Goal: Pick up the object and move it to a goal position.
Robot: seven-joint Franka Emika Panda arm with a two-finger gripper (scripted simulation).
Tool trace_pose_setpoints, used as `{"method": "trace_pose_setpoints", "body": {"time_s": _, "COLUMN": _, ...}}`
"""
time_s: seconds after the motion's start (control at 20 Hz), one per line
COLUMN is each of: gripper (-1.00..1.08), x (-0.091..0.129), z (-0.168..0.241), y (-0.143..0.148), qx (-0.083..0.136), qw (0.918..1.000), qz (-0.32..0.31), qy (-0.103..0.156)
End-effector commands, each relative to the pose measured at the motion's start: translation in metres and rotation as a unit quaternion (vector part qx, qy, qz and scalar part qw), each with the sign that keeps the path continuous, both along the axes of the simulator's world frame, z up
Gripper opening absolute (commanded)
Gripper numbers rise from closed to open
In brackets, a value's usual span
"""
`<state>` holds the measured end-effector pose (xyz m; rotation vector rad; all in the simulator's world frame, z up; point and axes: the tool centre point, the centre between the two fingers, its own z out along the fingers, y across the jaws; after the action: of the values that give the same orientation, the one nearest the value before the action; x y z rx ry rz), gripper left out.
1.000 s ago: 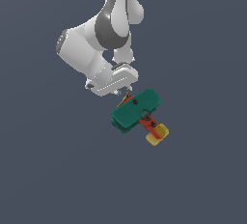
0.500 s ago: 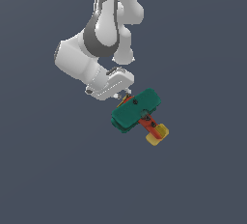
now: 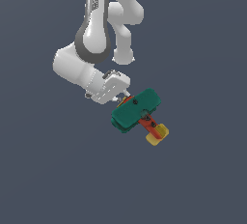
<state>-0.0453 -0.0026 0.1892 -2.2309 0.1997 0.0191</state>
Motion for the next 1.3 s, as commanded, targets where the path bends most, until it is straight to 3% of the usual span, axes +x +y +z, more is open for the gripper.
{"method": "trace_pose_setpoints", "body": {"time_s": 0.0, "gripper": 0.28, "x": 0.002, "z": -0.002, "y": -0.001, "qx": 0.009, "qw": 0.9999, "qz": -0.005, "qy": -0.004}}
{"method": "trace_pose_setpoints", "body": {"time_s": 0.3, "gripper": 0.28, "x": 0.004, "z": -0.004, "y": -0.001, "qx": 0.022, "qw": 0.9996, "qz": -0.012, "qy": -0.01}}
{"method": "trace_pose_setpoints", "body": {"time_s": 0.8, "gripper": 0.28, "x": 0.005, "z": -0.01, "y": -0.014, "qx": 0.025, "qw": 0.9993, "qz": -0.025, "qy": -0.014}}
{"method": "trace_pose_setpoints", "body": {"time_s": 1.25, "gripper": 0.28, "x": 0.008, "z": -0.018, "y": -0.021, "qx": 0.047, "qw": 0.9976, "qz": -0.045, "qy": -0.024}}
